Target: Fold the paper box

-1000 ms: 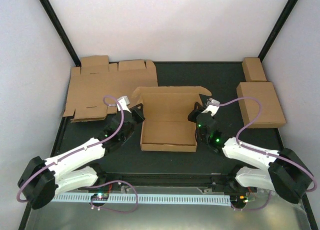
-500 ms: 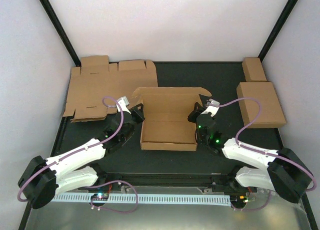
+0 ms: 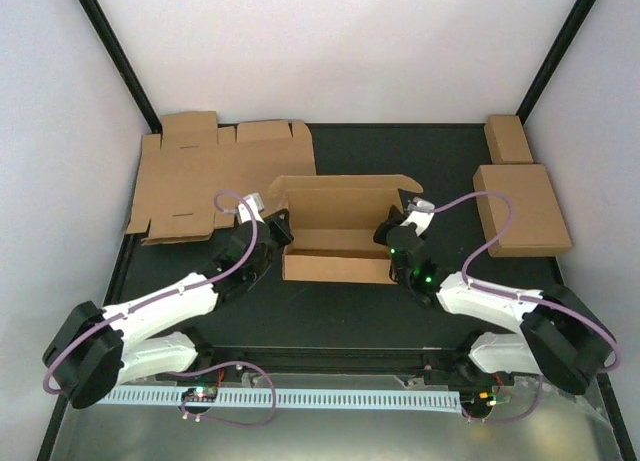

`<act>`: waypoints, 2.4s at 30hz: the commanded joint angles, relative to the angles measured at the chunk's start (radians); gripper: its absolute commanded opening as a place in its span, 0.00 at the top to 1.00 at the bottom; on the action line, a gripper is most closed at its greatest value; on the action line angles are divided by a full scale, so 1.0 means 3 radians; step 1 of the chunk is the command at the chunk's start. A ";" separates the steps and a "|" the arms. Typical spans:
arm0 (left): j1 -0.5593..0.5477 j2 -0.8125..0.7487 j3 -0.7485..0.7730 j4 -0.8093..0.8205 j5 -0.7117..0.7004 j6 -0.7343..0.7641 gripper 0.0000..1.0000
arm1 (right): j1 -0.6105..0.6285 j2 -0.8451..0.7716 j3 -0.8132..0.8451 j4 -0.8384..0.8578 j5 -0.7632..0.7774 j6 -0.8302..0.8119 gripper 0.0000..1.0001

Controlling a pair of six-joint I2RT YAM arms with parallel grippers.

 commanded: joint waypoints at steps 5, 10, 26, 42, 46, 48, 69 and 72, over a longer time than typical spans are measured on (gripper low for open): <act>0.0005 0.0101 0.0081 -0.0414 0.0335 0.0129 0.98 | 0.0036 0.0110 0.0123 -0.0203 -0.0099 -0.0097 0.98; 0.0008 0.0072 0.0132 -0.0551 0.0472 0.0196 0.98 | 0.0033 0.0044 0.0131 -0.0395 -0.0184 -0.0093 0.98; 0.0008 -0.0451 0.0074 -0.1279 0.0654 0.0512 0.70 | 0.0036 -0.0154 -0.0189 -0.0370 -0.0204 -0.0149 0.98; 0.0013 -0.1497 0.0392 -0.2512 0.0723 0.1185 0.08 | 0.0032 -0.0162 -0.0155 -0.0355 -0.0214 -0.0250 0.98; 0.0021 -0.1572 0.0774 -0.2815 0.0750 0.1551 0.02 | 0.0035 -0.0187 -0.0158 -0.0350 -0.0242 -0.0313 0.98; 0.0085 -0.1461 0.1058 -0.2970 0.0817 0.1655 0.01 | 0.0034 -0.0197 -0.0159 -0.0343 -0.0253 -0.0334 0.98; 0.0874 -0.0036 0.2791 -0.3167 0.2041 0.2972 0.01 | 0.0034 -0.0233 -0.0229 -0.0186 -0.0405 -0.0521 0.98; 0.0880 0.0262 0.2975 -0.3148 0.2118 0.3279 0.01 | 0.0035 -0.0226 -0.0243 -0.0172 -0.0421 -0.0545 0.98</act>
